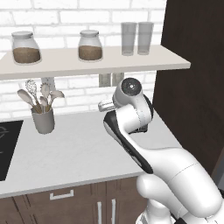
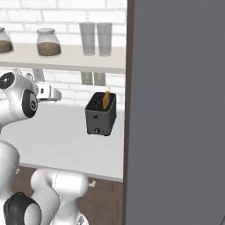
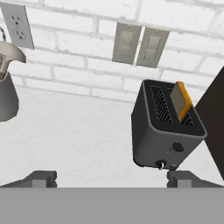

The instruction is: Start the toaster. Once the lever pops up, take the bread to the plate on the dining counter.

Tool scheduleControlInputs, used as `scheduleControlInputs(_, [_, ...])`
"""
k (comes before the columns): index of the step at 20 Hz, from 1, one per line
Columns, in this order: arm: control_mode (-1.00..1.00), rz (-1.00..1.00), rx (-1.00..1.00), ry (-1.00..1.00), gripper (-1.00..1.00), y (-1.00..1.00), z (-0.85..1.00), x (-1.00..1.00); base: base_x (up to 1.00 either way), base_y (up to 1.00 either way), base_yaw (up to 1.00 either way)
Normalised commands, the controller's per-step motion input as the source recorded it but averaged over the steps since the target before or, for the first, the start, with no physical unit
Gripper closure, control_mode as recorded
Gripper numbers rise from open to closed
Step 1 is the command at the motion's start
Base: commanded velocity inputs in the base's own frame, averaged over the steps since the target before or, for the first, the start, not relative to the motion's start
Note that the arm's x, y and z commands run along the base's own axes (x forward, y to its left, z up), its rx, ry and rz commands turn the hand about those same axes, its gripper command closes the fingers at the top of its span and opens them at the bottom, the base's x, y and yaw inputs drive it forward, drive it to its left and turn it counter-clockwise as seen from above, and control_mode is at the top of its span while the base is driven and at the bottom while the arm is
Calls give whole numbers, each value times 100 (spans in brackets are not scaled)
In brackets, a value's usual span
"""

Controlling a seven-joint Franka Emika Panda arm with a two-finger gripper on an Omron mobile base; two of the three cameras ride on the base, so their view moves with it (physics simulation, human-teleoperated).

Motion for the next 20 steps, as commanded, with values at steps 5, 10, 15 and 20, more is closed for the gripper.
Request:
scheduleControlInputs(5, [-100, 0, 0, 0, -100, 0, 0, 0, 0, 0, 0])
scheduleControlInputs(10, [-100, 0, 0, 0, -100, 0, 0, 0, 0, 0, 0])
scheduleControlInputs(15, [-100, 0, 0, 0, -100, 0, 0, 0, 0, 0, 0])
scheduleControlInputs(20, [-100, 0, 0, 0, -100, 0, 0, 0, 0, 0, 0])
